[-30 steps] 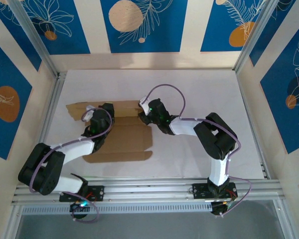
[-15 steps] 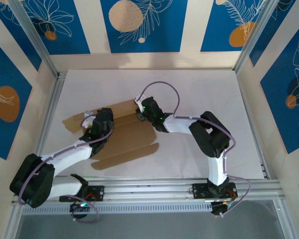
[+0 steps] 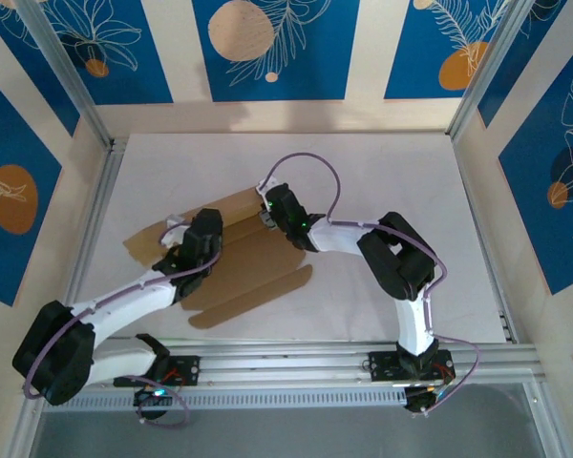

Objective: Fold the paper box

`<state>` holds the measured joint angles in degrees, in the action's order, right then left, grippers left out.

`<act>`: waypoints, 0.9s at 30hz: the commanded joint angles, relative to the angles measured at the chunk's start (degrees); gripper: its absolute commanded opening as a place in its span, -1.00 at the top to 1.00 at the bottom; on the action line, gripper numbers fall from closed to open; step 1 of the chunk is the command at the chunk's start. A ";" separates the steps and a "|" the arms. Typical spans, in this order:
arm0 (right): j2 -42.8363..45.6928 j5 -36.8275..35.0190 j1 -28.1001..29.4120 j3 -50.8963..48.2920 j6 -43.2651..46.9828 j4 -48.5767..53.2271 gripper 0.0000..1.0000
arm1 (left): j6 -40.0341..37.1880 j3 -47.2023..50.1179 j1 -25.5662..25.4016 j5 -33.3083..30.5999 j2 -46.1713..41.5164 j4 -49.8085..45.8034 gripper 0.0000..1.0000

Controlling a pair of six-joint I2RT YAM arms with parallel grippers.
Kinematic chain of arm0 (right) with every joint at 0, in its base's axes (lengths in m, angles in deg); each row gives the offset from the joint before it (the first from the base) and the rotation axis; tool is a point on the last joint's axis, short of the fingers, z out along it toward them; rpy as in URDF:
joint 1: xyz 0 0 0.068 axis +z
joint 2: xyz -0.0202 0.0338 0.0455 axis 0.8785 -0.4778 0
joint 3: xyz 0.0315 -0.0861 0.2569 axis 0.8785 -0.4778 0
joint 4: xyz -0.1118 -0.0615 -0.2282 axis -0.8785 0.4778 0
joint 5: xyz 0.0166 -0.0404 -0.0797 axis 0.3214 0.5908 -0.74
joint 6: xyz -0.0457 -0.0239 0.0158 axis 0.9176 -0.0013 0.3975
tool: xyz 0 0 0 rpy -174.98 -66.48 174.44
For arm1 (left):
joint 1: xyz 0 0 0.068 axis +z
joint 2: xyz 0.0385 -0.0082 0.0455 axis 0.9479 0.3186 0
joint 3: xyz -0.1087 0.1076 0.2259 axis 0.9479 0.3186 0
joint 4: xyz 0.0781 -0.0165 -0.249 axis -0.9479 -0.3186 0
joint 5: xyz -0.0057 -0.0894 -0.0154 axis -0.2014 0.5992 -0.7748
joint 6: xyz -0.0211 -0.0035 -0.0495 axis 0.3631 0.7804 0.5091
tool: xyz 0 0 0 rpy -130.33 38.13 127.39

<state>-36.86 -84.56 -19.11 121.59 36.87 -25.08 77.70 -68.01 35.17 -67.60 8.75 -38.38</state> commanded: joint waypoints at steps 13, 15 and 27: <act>7.58 38.48 -17.17 -6.16 11.02 1.17 1.00 | -55.80 -37.08 2.22 24.06 0.57 -29.16 -0.07; 7.42 42.89 -18.58 -5.67 12.46 1.36 1.00 | -59.24 -39.24 4.40 22.54 1.48 -31.04 -0.28; 3.45 46.76 -18.46 0.60 19.46 5.96 1.00 | -52.76 -41.78 14.15 53.80 29.74 -19.08 -0.10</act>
<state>-31.79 -39.67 -38.50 118.93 53.96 -20.70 21.85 -109.98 49.64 -25.85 33.27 -62.42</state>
